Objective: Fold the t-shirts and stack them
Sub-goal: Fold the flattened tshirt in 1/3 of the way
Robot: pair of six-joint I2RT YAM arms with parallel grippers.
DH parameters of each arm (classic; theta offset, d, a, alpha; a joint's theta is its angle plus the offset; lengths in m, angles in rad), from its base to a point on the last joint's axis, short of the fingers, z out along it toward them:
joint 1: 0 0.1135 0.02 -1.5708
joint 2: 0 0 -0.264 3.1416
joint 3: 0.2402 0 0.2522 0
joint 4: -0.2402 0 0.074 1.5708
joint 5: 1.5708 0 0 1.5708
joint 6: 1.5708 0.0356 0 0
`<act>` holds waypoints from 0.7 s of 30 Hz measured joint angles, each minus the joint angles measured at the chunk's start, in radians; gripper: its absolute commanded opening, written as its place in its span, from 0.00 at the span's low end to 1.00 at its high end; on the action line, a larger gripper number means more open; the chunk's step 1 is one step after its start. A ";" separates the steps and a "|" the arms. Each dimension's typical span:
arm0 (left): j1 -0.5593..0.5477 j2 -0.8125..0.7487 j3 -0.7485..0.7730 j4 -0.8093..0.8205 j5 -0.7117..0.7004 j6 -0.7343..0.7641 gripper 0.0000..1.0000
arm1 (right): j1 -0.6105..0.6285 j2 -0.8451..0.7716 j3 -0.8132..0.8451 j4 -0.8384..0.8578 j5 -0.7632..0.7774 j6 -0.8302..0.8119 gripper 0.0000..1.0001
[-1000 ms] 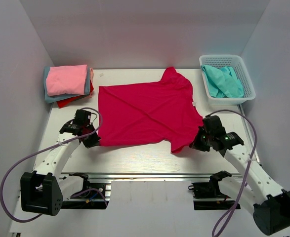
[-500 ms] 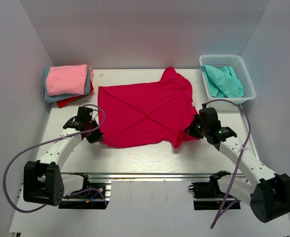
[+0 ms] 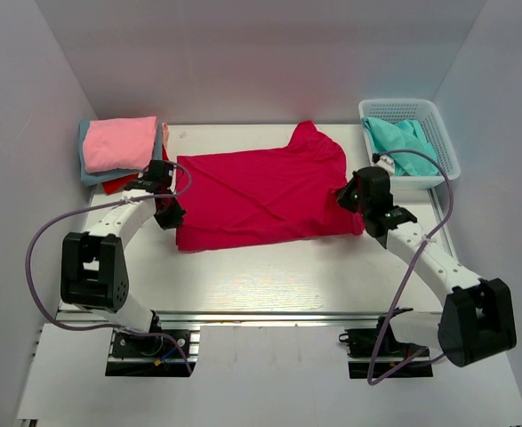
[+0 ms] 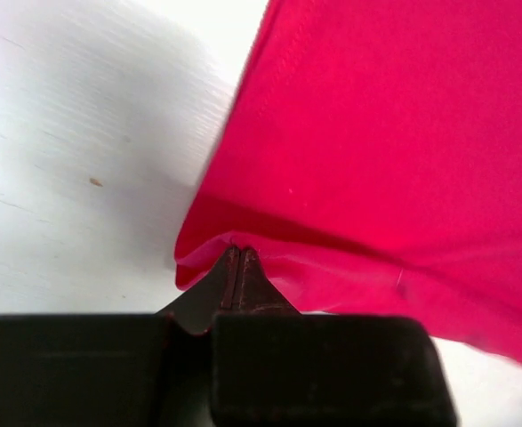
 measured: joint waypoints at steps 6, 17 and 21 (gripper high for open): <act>0.015 0.047 0.076 -0.046 -0.057 -0.009 0.00 | -0.024 0.099 0.118 0.025 0.024 -0.040 0.00; 0.028 0.169 0.224 -0.013 -0.114 0.003 0.00 | -0.072 0.383 0.390 0.014 -0.028 -0.159 0.00; 0.028 0.236 0.251 0.031 -0.127 0.033 0.00 | -0.085 0.515 0.511 -0.020 -0.057 -0.208 0.00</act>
